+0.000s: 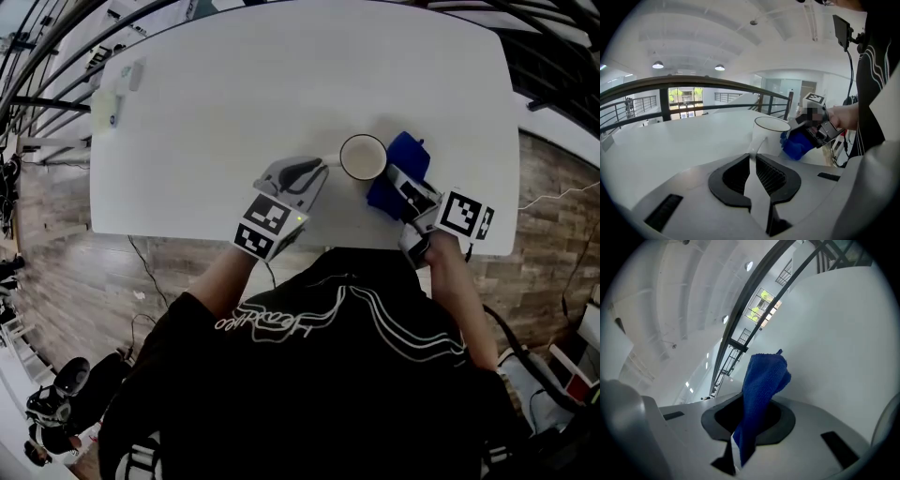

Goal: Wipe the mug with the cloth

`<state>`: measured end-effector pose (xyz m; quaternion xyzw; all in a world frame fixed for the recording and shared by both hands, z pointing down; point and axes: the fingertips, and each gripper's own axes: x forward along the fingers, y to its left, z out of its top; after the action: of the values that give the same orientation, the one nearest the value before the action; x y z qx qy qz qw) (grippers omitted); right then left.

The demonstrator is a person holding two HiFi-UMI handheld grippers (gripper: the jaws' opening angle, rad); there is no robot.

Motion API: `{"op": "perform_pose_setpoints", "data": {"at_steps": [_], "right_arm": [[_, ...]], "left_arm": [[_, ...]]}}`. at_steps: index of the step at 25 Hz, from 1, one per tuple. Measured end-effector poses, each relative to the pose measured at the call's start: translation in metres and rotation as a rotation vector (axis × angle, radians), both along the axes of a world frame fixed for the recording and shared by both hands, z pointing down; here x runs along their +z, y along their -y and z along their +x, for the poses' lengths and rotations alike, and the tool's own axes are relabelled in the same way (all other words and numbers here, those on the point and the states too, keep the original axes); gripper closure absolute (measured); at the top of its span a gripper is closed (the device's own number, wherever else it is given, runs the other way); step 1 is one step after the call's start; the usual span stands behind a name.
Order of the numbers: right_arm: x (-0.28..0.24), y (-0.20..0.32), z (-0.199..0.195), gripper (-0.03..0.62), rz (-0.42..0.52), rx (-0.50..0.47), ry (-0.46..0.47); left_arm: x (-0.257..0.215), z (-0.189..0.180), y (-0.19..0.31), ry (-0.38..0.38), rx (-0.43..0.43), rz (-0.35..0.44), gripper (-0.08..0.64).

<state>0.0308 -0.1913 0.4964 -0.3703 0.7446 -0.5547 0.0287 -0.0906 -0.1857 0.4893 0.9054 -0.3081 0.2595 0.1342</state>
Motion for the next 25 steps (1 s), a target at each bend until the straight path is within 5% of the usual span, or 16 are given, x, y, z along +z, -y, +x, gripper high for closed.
{"op": "perform_pose_setpoints", "data": {"at_steps": [11,25], "right_arm": [[-0.017,-0.018,0.01,0.538,0.029,0.102,0.084],[-0.042,-0.044,0.004,0.538,0.049,0.167,0.298]], "left_arm": [[0.001,-0.005,-0.011,-0.009,0.002,-0.031,0.512],[0.002,0.013,-0.034,-0.028,0.004,-0.105,0.509]]}}
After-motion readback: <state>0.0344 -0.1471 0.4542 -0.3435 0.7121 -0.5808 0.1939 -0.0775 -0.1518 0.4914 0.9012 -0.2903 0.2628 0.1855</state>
